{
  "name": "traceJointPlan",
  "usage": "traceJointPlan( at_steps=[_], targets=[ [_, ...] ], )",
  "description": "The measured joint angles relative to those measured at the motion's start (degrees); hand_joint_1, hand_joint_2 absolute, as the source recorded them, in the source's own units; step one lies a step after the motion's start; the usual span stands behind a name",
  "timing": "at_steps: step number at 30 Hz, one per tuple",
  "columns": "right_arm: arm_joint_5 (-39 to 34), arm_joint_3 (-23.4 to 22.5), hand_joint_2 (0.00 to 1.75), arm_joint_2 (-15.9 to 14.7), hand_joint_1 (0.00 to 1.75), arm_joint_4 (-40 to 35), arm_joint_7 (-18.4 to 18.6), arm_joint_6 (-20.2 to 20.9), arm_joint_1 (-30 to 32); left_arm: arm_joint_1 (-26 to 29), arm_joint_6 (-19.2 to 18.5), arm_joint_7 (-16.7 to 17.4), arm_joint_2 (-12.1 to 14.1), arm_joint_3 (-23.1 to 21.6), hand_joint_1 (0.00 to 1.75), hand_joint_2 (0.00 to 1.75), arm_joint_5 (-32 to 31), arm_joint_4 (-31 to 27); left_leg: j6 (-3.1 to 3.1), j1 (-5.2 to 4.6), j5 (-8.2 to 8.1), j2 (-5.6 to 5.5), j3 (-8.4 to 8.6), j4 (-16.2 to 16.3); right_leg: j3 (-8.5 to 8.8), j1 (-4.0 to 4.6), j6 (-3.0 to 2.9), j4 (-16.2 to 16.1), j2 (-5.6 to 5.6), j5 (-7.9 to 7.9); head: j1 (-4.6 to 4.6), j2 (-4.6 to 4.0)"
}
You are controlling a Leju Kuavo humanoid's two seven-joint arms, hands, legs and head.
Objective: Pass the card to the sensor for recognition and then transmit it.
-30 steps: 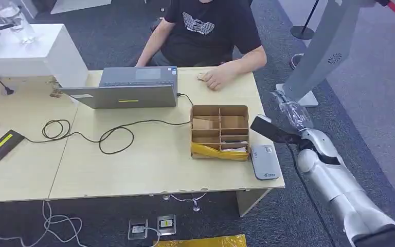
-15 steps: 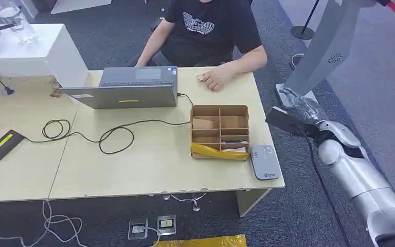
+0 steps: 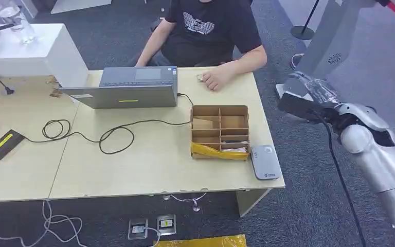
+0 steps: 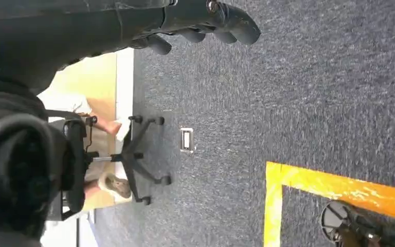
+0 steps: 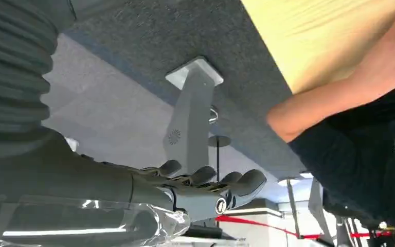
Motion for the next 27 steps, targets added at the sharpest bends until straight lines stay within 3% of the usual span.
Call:
traceJointPlan(
  at_steps=[8,15,27],
  targets=[
    [0.11,-1.75,1.75,-2.18,0.00,-7.67,1.94,0.28,3.90,-0.10,-0.20,-0.09,0.11,0.00,0.00,0.00,-0.41,0.00,-0.03,0.06,-0.03,0.01,0.01,-0.01,0.02,0.06,-0.01,-0.01,0.00,-0.01,0.00,0.00],
    [4.24,-3.08,1.75,-1.29,0.00,-12.69,3.25,-8.66,13.45,-0.35,0.88,0.90,-0.04,0.00,0.00,0.00,-0.44,0.00,-0.05,0.08,-0.04,-0.06,-0.02,-0.01,0.03,0.08,-0.01,-0.01,-0.05,-0.01,0.00,0.00],
    [4.09,-2.69,1.75,-0.33,0.00,-14.73,3.21,-17.14,19.70,-0.38,1.05,1.09,-0.20,0.00,0.00,0.00,-1.09,0.00,-0.06,0.08,-0.04,-0.04,-0.02,-0.01,0.02,0.07,-0.04,0.00,-0.03,-0.03,0.00,0.00]
  ],
)
